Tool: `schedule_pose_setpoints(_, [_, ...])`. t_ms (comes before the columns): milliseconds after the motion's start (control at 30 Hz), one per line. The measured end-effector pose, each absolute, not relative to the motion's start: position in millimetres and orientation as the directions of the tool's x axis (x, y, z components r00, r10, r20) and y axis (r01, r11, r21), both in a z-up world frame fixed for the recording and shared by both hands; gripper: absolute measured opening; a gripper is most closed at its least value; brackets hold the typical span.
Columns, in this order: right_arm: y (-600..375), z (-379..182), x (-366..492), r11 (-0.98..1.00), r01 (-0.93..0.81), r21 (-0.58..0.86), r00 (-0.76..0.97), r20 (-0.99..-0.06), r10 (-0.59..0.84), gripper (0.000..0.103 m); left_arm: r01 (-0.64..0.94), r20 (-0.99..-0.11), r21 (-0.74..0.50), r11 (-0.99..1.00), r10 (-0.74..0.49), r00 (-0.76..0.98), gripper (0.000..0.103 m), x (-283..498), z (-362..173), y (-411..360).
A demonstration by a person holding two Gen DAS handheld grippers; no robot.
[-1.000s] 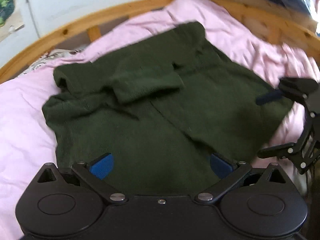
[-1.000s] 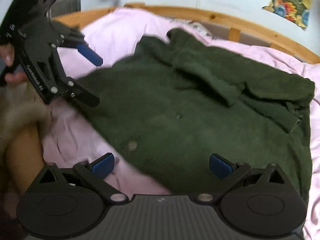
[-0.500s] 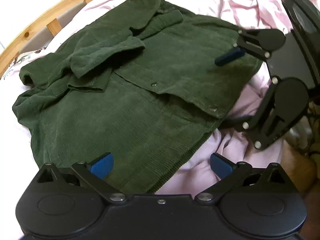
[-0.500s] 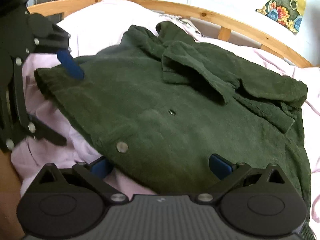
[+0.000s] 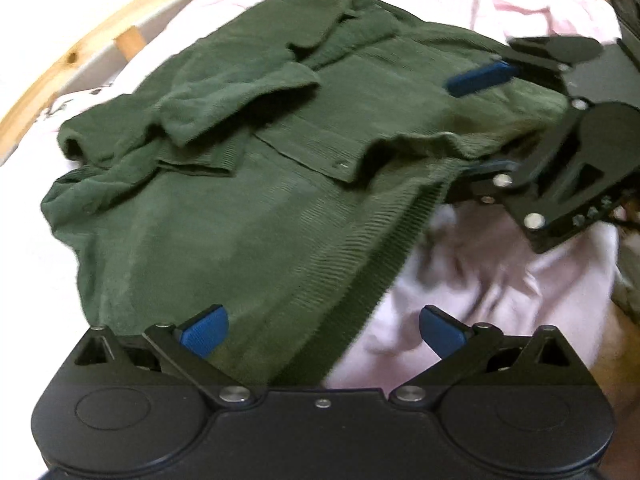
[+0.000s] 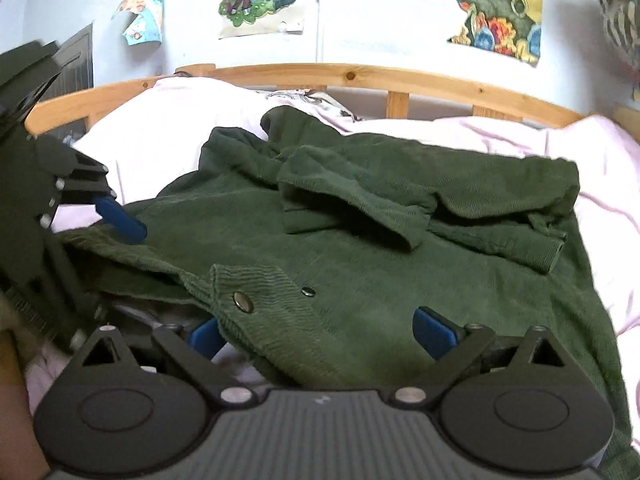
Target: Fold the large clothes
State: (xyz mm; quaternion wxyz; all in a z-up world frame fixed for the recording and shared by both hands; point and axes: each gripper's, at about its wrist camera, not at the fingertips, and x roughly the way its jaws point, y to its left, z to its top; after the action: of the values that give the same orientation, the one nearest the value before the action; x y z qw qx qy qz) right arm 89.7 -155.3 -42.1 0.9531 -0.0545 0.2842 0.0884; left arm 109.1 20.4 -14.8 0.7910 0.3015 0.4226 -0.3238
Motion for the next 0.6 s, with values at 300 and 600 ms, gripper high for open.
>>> schedule_pose_setpoints(300, [-145, -48, 76, 0.918, -0.213, -0.334, 0.799, -0.6, -0.033, 0.086, 0.644, -0.823, 0.21, 0.736, -0.222, 0.522, 0.038, 132, 0, 47])
schedule_pose_setpoints(600, [-231, -42, 80, 0.914, -0.106, -0.391, 0.651, -0.723, -0.233, 0.032, 0.566, -0.759, 0.227, 0.793, -0.22, 0.613, 0.026, 135, 19, 60])
